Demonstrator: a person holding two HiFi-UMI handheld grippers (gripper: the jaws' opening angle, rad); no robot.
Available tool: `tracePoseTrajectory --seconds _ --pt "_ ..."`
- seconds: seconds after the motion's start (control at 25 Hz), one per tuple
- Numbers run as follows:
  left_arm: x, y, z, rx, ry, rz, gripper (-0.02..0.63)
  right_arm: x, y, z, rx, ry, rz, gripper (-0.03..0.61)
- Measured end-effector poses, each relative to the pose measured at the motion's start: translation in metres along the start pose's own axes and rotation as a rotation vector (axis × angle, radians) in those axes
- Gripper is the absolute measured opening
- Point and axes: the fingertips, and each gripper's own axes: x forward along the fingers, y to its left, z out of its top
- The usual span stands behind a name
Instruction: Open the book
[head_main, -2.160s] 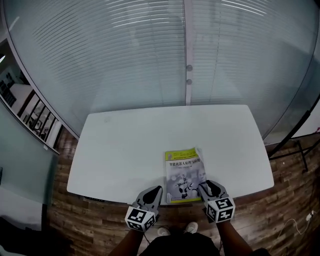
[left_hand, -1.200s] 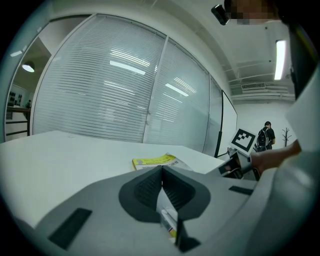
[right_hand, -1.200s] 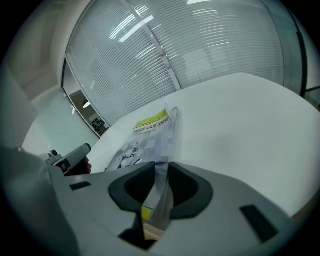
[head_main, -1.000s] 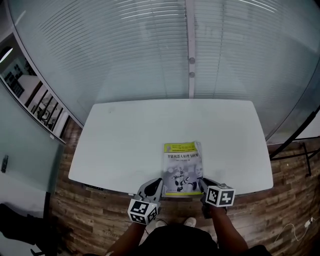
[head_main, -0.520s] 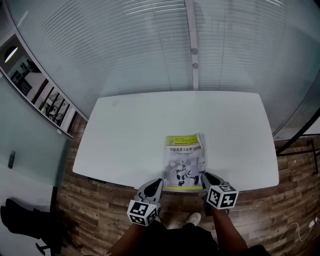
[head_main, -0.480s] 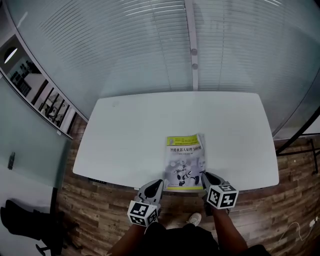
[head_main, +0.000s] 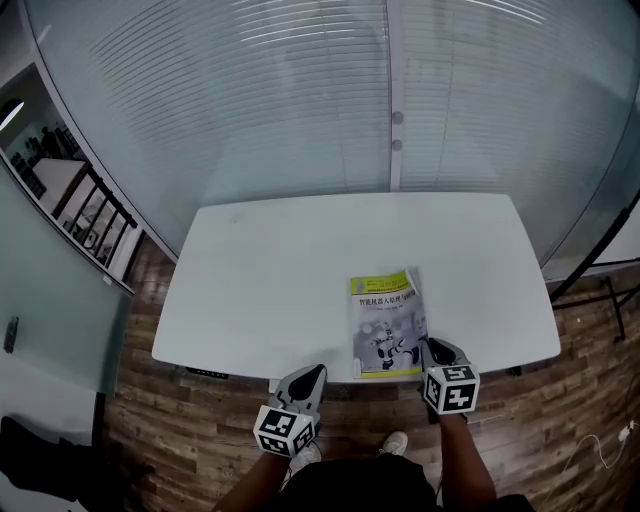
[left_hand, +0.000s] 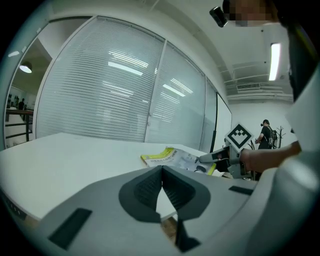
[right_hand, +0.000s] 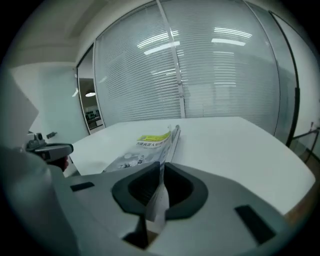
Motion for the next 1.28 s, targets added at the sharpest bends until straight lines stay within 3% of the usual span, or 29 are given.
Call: tracePoseTrajectory --seconds 0.32,0.72,1.28 --pt "-0.030 0.031 -0.001 0.009 -0.013 -0.019 0.015 -0.007 0.020 0.018 -0.212 -0.015 -0.151 0.031" --pt "-0.044 0.048 -0.003 0.002 -0.023 -0.041 0.015 -0.021 0.069 0.056 -0.473 -0.068 -0.266 0.025" --pt "-0.077 0.088 -0.002 -0.029 -0.065 -0.013 0.015 -0.026 0.152 0.094 -0.730 -0.098 -0.303 0.018"
